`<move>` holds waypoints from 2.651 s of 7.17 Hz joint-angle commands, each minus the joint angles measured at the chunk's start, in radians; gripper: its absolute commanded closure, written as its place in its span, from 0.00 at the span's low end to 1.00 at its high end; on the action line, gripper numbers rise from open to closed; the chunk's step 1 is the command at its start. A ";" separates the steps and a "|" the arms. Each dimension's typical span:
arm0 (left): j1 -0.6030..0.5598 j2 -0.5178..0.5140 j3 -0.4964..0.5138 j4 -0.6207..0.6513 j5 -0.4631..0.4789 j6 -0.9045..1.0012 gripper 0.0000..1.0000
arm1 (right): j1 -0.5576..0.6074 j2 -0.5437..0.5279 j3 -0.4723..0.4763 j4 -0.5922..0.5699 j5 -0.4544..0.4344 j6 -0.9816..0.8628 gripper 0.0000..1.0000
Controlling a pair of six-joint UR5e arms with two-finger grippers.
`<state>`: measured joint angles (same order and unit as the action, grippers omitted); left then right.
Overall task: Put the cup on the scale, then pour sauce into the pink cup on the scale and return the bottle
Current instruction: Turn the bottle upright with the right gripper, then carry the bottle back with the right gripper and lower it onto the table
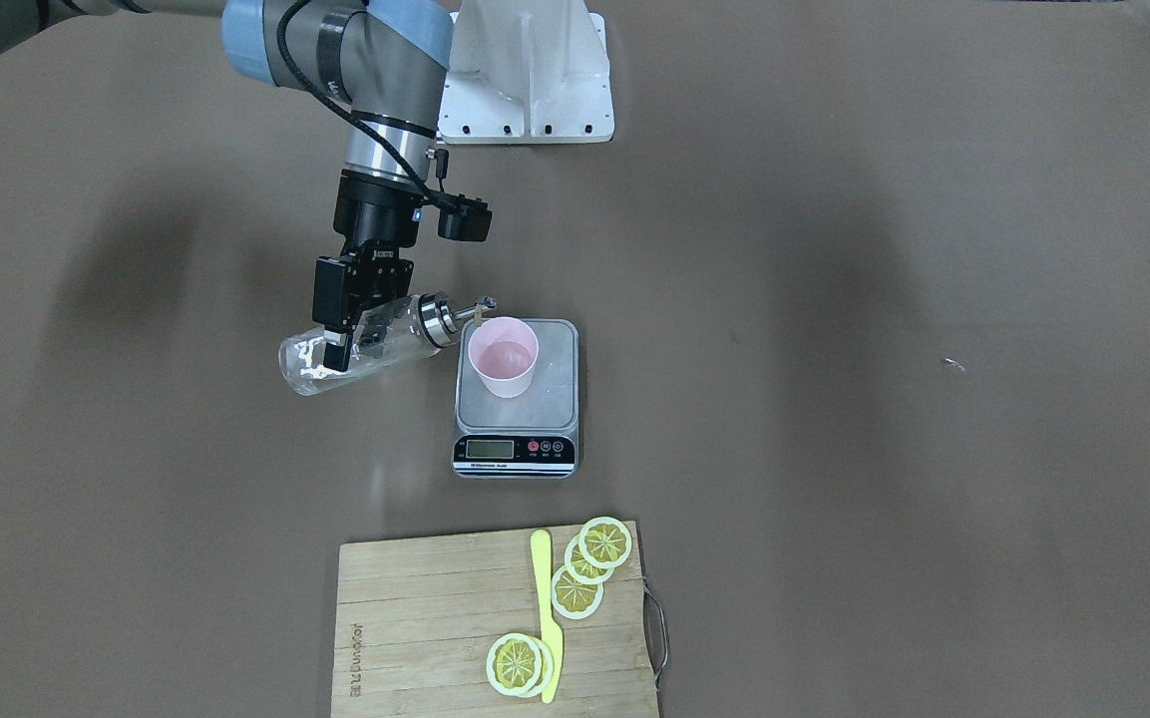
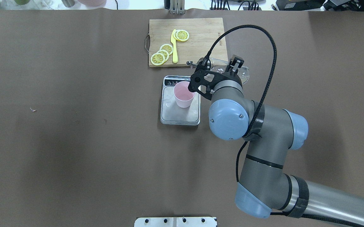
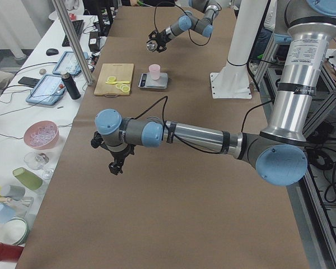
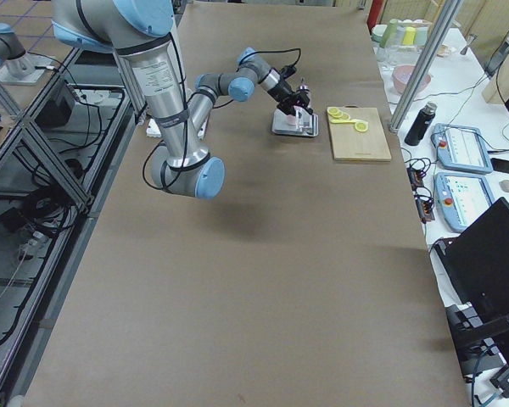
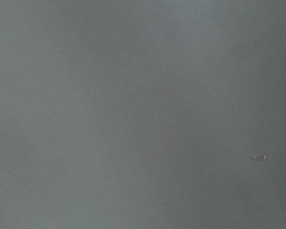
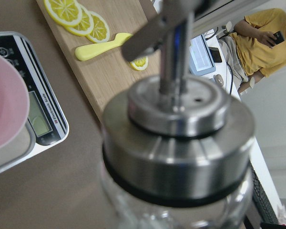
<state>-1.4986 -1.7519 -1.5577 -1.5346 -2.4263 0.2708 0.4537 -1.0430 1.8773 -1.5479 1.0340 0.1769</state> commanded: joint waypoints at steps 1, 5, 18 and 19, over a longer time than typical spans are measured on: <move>-0.002 -0.018 -0.001 0.001 0.001 -0.001 0.02 | 0.054 -0.098 0.029 0.220 0.145 0.065 0.87; -0.011 -0.027 -0.002 -0.001 -0.004 0.001 0.02 | 0.080 -0.251 0.025 0.584 0.276 0.251 0.87; -0.017 -0.044 -0.033 -0.006 0.007 -0.001 0.02 | 0.118 -0.393 -0.262 1.191 0.297 0.515 0.86; -0.015 -0.044 -0.031 -0.006 0.007 -0.001 0.02 | 0.117 -0.385 -0.309 1.239 0.296 0.516 0.86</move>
<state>-1.5149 -1.7959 -1.5901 -1.5401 -2.4191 0.2700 0.5719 -1.4294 1.6192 -0.3756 1.3308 0.6929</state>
